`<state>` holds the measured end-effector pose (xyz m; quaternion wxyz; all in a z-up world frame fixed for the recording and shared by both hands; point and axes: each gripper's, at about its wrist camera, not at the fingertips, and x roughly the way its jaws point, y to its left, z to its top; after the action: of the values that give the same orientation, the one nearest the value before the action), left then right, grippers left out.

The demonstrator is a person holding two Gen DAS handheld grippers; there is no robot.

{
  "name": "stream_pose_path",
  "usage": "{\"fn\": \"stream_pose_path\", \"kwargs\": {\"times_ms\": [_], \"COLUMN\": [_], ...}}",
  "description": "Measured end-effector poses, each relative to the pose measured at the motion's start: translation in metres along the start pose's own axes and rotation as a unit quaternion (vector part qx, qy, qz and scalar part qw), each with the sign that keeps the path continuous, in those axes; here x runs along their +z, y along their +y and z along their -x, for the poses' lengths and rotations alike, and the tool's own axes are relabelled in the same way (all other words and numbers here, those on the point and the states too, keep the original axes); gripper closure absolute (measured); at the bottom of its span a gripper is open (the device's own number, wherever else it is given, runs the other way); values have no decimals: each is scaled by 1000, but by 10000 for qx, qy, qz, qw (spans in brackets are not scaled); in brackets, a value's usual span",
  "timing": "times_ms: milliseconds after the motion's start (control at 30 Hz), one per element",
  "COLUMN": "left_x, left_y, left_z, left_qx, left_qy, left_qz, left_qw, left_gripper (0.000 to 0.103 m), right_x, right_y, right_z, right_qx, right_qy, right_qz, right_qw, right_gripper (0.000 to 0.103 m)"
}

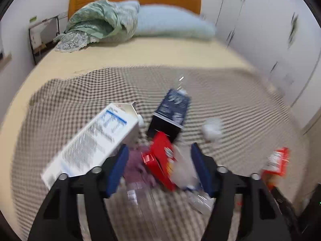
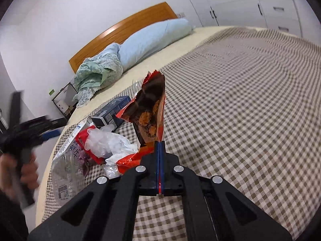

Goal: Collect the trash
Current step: 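Grasp the orange snack bag with the right gripper while the left grasps a red wrapper, then carry both items to the wastebasket and open both grippers over it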

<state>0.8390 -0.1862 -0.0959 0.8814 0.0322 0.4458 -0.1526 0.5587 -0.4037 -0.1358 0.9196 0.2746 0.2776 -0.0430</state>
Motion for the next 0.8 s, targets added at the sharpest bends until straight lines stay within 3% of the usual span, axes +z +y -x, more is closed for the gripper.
{"fn": "stream_pose_path", "kwargs": {"times_ms": [100, 167, 233, 300, 333, 400, 533, 800], "left_x": [13, 14, 14, 12, 12, 11, 7, 4], "left_y": [-1, -2, -4, -2, -1, -2, -2, -2], "left_z": [-37, -53, -57, -61, -61, -55, -27, 86], "left_qx": [305, 546, 529, 457, 423, 360, 132, -27], "left_qy": [570, 853, 976, 1113, 1131, 1086, 925, -96], "left_qz": [50, -38, -82, -52, -13, 85, 142, 111], "left_qw": [9979, 9949, 9938, 9927, 9927, 9934, 9955, 9999], "left_gripper": [47, 53, 61, 87, 91, 98, 103, 103], "right_x": [2, 3, 5, 6, 5, 5, 1, -1], "right_y": [-12, -16, -19, -22, -22, -18, -9, 19], "right_z": [-3, -8, -12, -14, -15, -16, -18, -6], "right_qx": [145, 252, 302, 346, 369, 456, 526, 648], "right_qy": [81, 150, 234, 292, 317, 363, 447, 257], "right_qz": [-48, -112, -181, -255, -263, -219, -105, 94], "right_qw": [9999, 9995, 9991, 9987, 9985, 9981, 9976, 9975], "right_gripper": [102, 102, 102, 102, 102, 102, 102, 102]}}
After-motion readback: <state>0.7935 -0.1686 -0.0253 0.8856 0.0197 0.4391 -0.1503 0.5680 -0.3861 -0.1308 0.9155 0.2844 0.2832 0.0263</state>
